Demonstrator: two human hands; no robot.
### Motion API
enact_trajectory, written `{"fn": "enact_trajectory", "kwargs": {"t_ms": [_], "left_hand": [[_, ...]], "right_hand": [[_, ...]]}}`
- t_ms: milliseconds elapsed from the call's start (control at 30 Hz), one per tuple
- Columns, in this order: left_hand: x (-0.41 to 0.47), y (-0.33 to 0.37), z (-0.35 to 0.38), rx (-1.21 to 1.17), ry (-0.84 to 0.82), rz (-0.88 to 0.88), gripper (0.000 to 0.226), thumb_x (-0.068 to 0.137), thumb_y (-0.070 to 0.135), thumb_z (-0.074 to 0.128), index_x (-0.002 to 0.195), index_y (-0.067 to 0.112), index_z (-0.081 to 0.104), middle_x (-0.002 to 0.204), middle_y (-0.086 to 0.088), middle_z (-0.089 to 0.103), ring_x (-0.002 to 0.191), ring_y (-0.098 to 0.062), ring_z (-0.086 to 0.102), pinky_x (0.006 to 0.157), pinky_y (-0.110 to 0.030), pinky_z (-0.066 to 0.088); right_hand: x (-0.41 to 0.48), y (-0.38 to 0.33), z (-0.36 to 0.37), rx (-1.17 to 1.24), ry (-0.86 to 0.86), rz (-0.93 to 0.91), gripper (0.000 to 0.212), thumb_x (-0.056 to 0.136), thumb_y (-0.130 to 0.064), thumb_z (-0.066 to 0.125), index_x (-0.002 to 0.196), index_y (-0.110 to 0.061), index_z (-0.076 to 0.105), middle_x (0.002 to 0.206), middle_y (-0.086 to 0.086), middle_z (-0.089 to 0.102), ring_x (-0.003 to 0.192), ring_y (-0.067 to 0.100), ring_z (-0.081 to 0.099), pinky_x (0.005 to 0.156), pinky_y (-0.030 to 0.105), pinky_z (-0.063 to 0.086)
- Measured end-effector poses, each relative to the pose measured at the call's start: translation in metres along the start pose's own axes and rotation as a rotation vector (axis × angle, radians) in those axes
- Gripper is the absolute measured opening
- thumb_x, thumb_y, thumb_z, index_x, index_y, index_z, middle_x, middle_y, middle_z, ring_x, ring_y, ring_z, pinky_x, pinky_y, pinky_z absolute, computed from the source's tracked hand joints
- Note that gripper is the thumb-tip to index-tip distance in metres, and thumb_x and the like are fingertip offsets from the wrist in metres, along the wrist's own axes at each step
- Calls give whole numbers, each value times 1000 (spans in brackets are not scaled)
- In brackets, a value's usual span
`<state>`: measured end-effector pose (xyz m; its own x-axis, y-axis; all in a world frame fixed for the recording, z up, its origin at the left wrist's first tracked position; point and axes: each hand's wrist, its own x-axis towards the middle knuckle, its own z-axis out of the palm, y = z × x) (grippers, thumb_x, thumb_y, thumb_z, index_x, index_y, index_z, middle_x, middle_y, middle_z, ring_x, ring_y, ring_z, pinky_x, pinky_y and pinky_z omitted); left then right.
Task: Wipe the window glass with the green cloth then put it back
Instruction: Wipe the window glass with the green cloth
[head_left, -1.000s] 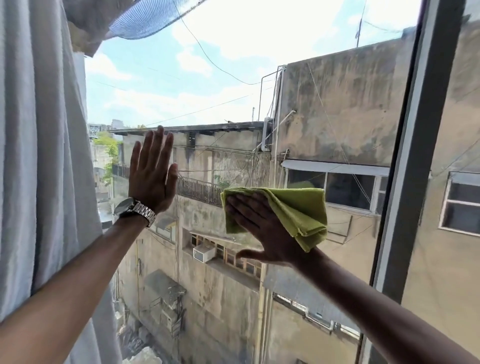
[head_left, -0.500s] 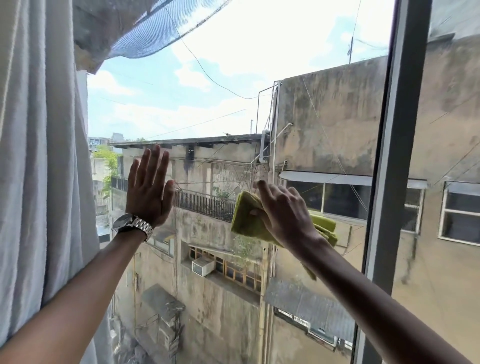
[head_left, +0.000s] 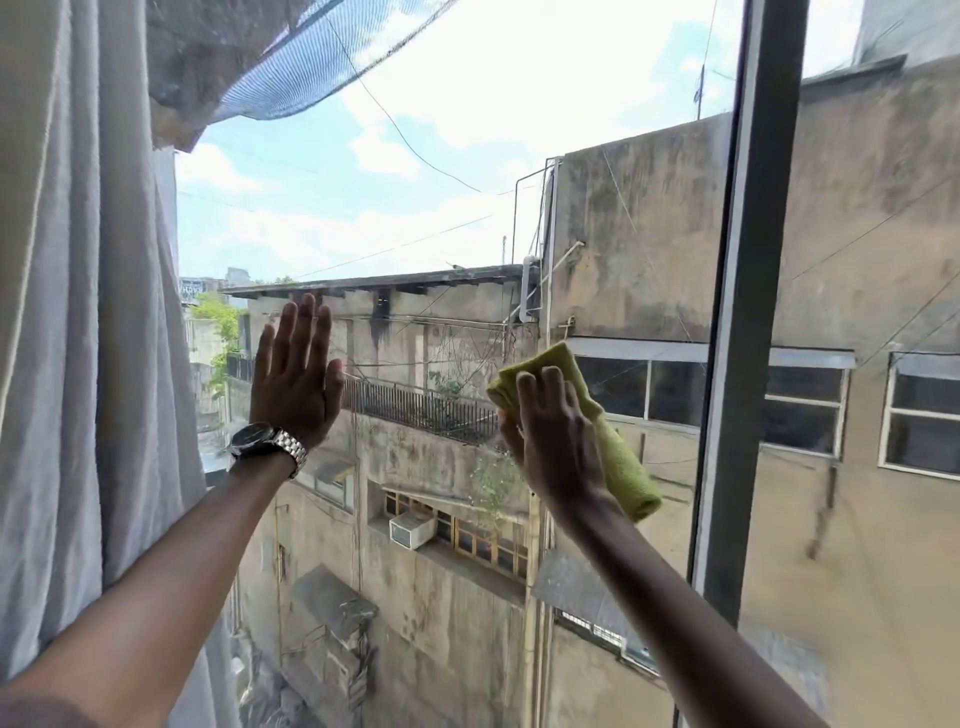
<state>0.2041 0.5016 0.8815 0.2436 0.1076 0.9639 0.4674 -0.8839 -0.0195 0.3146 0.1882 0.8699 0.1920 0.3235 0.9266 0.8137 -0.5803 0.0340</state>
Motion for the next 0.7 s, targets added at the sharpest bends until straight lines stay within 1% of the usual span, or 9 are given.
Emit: {"fn": "enact_trajectory", "kwargs": {"t_ms": [67, 133, 200, 233, 300, 367, 433, 567, 700], "left_hand": [[0, -2, -2, 17, -17, 4, 65, 104, 43, 14, 163, 19, 4, 173, 3, -7, 160, -16, -5, 130, -32, -11], [-2, -3, -1, 11, -18, 1, 65, 104, 43, 14, 163, 19, 4, 173, 0, -4, 160, -17, -4, 131, -36, -7], [-3, 0, -2, -12, -14, 5, 65, 103, 41, 15, 163, 17, 8, 173, -5, 2, 161, -18, -2, 132, -43, 1], [-4, 2, -3, -21, -12, 5, 65, 103, 39, 16, 163, 16, 9, 173, -7, 5, 161, -19, -1, 131, -46, 4], [-4, 4, -3, -48, -5, -2, 65, 102, 37, 18, 162, 14, 12, 172, -9, 8, 160, -21, 1, 131, -47, 5], [-4, 6, -2, -69, 19, -11, 65, 101, 36, 20, 162, 13, 16, 172, -9, 10, 160, -21, 4, 131, -50, 7], [-4, 6, 2, -66, 52, -4, 64, 101, 34, 22, 161, 10, 18, 171, -9, 11, 160, -24, 8, 130, -54, 11], [-4, 0, 8, -74, 125, 35, 63, 102, 32, 26, 160, 8, 23, 170, -7, 9, 160, -24, 10, 129, -54, 13], [-5, -8, 14, -89, 172, 90, 60, 102, 26, 29, 159, 6, 27, 169, -17, 21, 159, -27, 14, 129, -53, 14]], "right_hand": [[-17, 3, 19, -146, -5, -55, 29, 103, -32, 55, 121, -10, 59, 121, 16, 61, 106, 31, 62, 79, 44, 61], [-22, 17, 26, -263, 96, -132, 35, 104, -36, 53, 129, -13, 58, 140, 16, 60, 126, 32, 60, 100, 49, 51], [-23, 33, 33, -215, 145, -236, 46, 103, -28, 60, 142, -6, 51, 153, 19, 49, 142, 32, 48, 117, 52, 43], [-24, 39, 36, -140, 130, -259, 52, 102, -26, 64, 147, -4, 48, 155, 20, 45, 144, 33, 44, 120, 51, 40], [-26, 46, 43, -64, 81, -273, 58, 103, -28, 59, 152, -4, 39, 158, 21, 38, 149, 34, 35, 124, 51, 33], [-22, 48, 49, -75, 69, -279, 59, 106, -38, 46, 155, -6, 33, 161, 20, 34, 152, 33, 28, 125, 52, 30], [-3, 42, 59, -91, 77, -295, 64, 107, -46, 40, 157, -9, 29, 163, 18, 30, 154, 32, 23, 127, 51, 26], [58, -19, 80, -116, 127, -372, 72, 106, -57, 34, 158, -7, 25, 165, 18, 29, 155, 31, 21, 129, 49, 20], [71, -70, 102, -80, 151, -378, 77, 105, -61, 32, 158, -6, 25, 165, 18, 28, 156, 30, 20, 129, 47, 19]]}}
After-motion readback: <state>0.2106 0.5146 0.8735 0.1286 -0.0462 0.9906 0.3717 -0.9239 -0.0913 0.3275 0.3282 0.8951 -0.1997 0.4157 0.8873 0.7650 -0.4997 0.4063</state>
